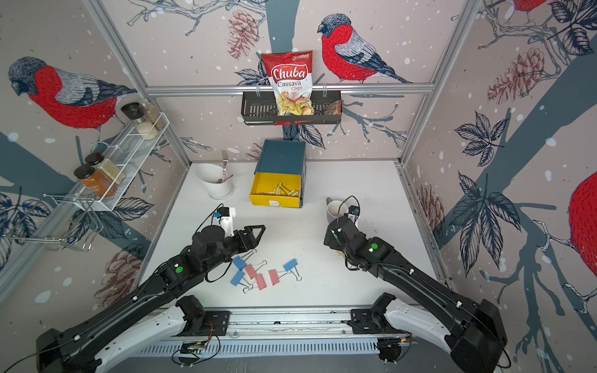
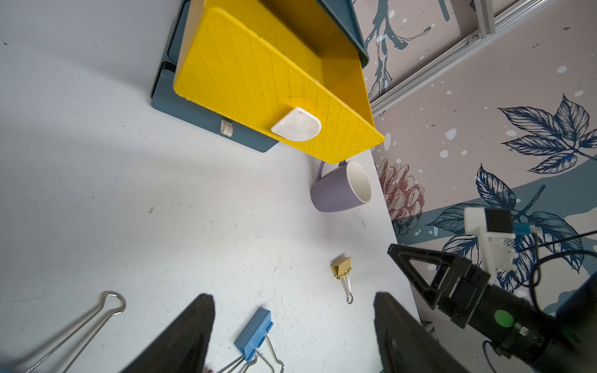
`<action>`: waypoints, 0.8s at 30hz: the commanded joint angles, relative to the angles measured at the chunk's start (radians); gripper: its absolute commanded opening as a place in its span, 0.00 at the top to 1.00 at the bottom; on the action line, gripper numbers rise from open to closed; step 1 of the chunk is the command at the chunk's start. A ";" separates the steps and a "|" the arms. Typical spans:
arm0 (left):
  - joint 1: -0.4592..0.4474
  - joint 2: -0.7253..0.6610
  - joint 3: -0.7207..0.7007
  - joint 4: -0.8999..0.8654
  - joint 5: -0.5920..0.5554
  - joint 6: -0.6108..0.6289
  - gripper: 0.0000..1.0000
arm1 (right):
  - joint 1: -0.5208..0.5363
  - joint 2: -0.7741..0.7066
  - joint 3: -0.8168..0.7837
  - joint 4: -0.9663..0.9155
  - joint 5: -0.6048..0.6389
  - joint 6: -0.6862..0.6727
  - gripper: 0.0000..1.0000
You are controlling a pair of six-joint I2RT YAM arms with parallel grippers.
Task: Put the binder clips in the drawer according to color
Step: Pick up the binder clip at the center of the board.
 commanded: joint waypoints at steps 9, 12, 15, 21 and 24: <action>0.000 -0.021 -0.011 0.047 0.011 -0.005 0.19 | -0.181 0.073 -0.164 0.236 -0.192 0.009 0.03; 0.000 -0.020 -0.014 0.048 0.011 -0.008 0.18 | -0.220 0.107 -0.179 0.275 -0.229 -0.029 0.03; 0.000 -0.020 -0.014 0.049 0.011 -0.009 0.18 | -0.251 0.154 -0.184 0.293 -0.278 -0.059 0.03; 0.000 -0.024 -0.016 0.051 0.010 -0.011 0.18 | -0.256 0.206 -0.193 0.346 -0.329 -0.087 0.03; 0.001 -0.024 -0.015 0.050 0.011 -0.011 0.18 | -0.245 0.239 -0.182 0.346 -0.344 -0.099 0.04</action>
